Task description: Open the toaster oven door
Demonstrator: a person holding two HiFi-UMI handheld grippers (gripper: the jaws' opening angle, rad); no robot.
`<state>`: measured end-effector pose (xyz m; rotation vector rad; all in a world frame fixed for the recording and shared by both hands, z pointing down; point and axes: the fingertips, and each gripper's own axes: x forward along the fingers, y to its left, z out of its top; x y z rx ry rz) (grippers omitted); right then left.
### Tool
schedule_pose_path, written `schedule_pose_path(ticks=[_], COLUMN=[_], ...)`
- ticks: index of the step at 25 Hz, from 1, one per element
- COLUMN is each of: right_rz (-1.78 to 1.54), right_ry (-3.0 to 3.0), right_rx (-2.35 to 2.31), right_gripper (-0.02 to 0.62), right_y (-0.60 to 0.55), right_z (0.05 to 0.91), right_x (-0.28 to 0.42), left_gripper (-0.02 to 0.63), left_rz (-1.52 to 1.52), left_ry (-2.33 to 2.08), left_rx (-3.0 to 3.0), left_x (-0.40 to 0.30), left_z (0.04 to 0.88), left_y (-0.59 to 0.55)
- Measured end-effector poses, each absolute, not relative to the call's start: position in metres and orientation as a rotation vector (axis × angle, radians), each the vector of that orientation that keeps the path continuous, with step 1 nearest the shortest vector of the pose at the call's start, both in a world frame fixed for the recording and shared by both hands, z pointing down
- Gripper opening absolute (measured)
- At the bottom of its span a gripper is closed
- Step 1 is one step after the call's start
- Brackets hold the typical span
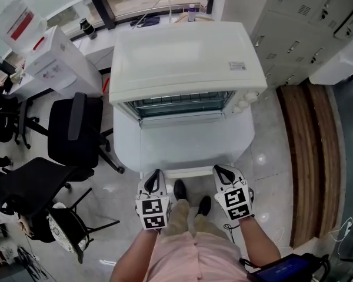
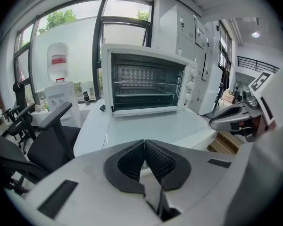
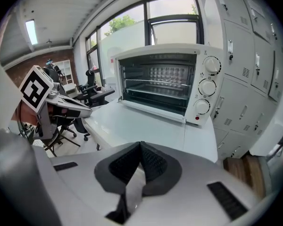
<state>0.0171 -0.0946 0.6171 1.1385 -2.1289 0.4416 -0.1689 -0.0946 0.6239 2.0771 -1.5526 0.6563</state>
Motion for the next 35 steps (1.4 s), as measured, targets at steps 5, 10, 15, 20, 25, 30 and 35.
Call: schedule_pose_path(ticks=[5,10,15,20,25,30,35], right_rz=[0.476,0.514,0.538,0.563,0.567,0.572,0.555], right_ry=[-2.102,-2.078,-2.054,-2.027,-2.028,-2.049,-2.151], right_rx=[1.124,1.117,1.11,1.101,1.098,1.125,1.206], right_gripper=[0.001,0.002,0.001,0.001,0.003,0.003,0.003], right_y=[-0.091,-0.089,-0.09,-0.091,-0.092,-0.098,-0.108], right_z=[0.634,0.651,0.667,0.682,0.688,0.68,0.633], right_x=[0.019,0.02,0.021,0.022,0.023,0.026,0.019], left_gripper=[0.014,0.014,0.014,0.014,0.014,0.014,0.014], left_rz=[0.691,0.702,0.713,0.733,0.735,0.728,0.647], left_ry=[-1.511,-1.464,-1.438,-1.41,-1.402,-1.427,-1.515], left_rx=[2.066,2.059,2.052,2.042,2.053,2.089,2.17], left_x=[-0.167,-0.166,-0.165,-0.163,-0.162,-0.158,-0.16], left_z=[0.641,0.657,0.672,0.686,0.691,0.682,0.631], left_y=[-0.091,-0.089,-0.091,-0.091,-0.092,-0.098,-0.111])
